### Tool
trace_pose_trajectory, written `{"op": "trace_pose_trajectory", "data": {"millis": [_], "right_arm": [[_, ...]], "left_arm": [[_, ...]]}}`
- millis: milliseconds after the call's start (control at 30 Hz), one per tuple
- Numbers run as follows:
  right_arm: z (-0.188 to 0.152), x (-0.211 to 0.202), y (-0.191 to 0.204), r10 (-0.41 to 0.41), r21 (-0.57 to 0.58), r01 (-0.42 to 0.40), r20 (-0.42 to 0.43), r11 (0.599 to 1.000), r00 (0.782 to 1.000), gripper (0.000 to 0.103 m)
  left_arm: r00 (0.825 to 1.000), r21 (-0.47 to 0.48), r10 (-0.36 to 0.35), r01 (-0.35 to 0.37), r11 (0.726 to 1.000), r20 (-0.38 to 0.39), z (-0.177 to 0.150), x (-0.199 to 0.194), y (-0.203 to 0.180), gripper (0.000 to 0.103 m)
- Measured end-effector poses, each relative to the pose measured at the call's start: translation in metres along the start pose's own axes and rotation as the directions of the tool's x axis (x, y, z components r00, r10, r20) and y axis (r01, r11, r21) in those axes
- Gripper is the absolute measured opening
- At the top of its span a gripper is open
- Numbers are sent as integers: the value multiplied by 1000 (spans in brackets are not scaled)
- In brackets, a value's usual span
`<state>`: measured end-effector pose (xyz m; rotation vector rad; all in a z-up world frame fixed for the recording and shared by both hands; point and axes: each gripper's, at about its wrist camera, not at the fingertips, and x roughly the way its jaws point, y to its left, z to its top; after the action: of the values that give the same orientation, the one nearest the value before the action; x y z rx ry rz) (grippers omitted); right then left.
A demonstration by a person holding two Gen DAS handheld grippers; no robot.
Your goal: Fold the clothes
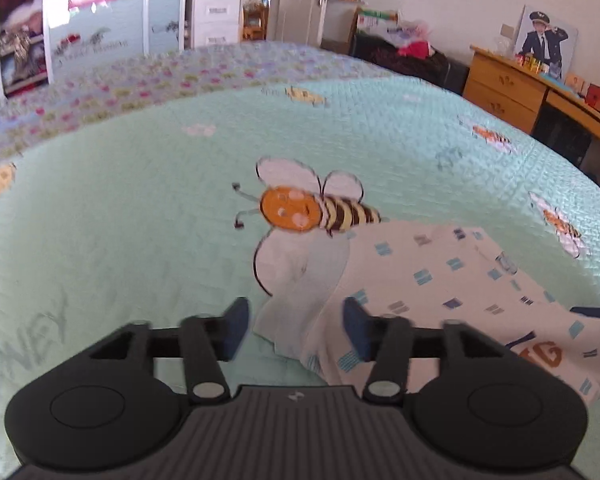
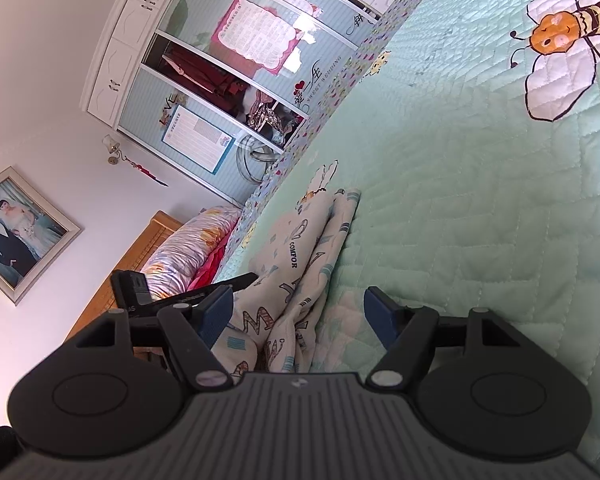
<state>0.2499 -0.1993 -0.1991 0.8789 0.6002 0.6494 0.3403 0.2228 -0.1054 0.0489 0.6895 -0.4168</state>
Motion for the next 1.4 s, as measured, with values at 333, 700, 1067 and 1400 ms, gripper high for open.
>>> {"op": "trace_pose_trajectory", "data": {"millis": [333,700,1067,1400], "right_arm": [[8,0,30,86,32,-85,-21,996,996,74],[55,97,11,-31,187,55,-126,981,992,74],[88,132,26,-205,-109,188,-183,976,961,1],[41,46,57,-119,-78,110,-121,991,985,36]], "left_arm": [[998,112,-69,67,991,14,-53,-54,-84,60],[992,197,-104,117,973,-73,-93,-46,-134,60],[990,228,-112,129,965,-88,-99,-45,-141,61],[988,212,-126,142,967,-84,-98,-54,-140,61]]}}
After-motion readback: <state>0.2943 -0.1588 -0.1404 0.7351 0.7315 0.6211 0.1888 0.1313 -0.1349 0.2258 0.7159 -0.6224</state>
